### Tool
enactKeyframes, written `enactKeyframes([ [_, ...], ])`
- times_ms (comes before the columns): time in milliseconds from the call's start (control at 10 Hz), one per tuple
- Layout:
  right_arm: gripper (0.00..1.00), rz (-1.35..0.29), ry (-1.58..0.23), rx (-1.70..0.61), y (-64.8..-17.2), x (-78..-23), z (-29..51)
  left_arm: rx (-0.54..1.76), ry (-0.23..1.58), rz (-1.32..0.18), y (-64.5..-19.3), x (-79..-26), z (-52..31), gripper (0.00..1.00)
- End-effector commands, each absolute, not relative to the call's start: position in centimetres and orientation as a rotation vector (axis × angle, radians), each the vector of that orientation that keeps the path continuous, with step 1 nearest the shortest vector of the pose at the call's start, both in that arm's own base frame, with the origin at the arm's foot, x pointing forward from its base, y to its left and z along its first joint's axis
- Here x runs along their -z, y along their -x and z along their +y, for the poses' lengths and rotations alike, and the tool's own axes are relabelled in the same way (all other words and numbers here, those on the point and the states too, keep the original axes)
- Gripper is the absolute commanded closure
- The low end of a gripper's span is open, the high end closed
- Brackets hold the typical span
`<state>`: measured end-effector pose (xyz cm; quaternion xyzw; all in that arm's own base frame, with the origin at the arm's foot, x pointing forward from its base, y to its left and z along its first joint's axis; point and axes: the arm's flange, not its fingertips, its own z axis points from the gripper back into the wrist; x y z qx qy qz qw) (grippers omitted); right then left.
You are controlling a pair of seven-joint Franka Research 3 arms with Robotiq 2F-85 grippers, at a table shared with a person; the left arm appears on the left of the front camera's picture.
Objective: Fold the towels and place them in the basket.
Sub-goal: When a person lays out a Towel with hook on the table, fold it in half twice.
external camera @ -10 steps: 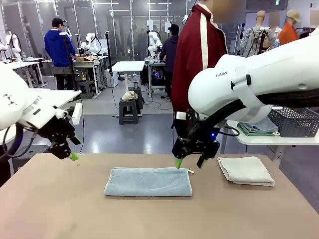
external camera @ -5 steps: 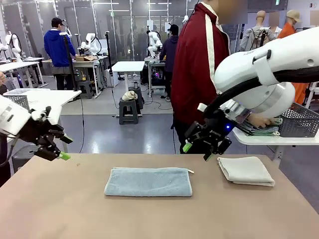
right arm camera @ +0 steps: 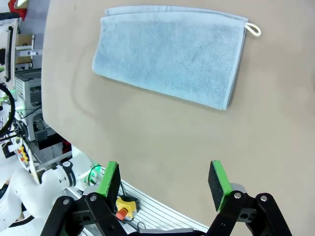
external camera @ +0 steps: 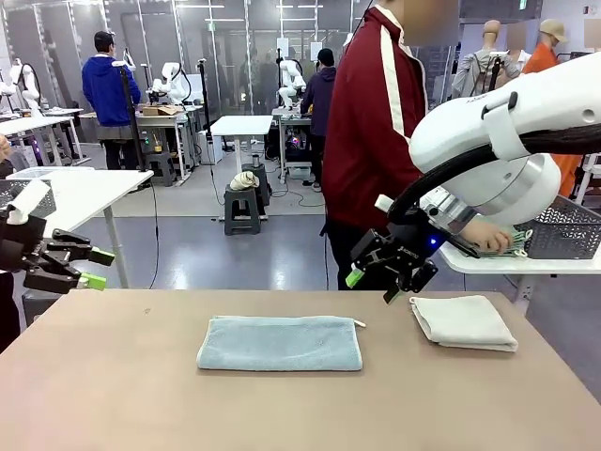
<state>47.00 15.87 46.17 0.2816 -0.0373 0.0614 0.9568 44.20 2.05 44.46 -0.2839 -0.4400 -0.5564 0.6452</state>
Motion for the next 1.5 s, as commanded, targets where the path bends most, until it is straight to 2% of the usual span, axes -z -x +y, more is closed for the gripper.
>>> enactKeyframes([
  [0, 0.1, -0.069, -0.551, -0.104, -47.1, -46.4, 16.1, 1.244, 0.801, -0.922, -47.7, -44.5, 1.1, 0.22],
  [400, 0.1, -0.069, -0.551, -0.104, -47.1, -46.4, 16.1, 1.456, 0.717, -0.918, -49.8, -43.5, -0.6, 0.22],
  [600, 0.1, -0.069, -0.551, -0.104, -47.1, -46.4, 16.1, 1.461, 0.68, -0.907, -50.5, -43.5, -1.4, 0.22],
  [800, 0.1, -0.075, -0.571, -0.124, -47.0, -46.2, 15.9, 1.426, 0.748, -0.913, -49.8, -43.6, -1.3, 0.22],
  [1100, 0.1, -0.121, -0.334, 0.028, -49.5, -43.5, 19.6, 1.426, 0.748, -0.913, -49.8, -43.6, -1.3, 0.22],
  [1400, 0.1, -0.151, -0.279, 0.083, -51.5, -40.4, 21.7, 1.426, 0.748, -0.913, -49.8, -43.6, -1.3, 0.22],
])
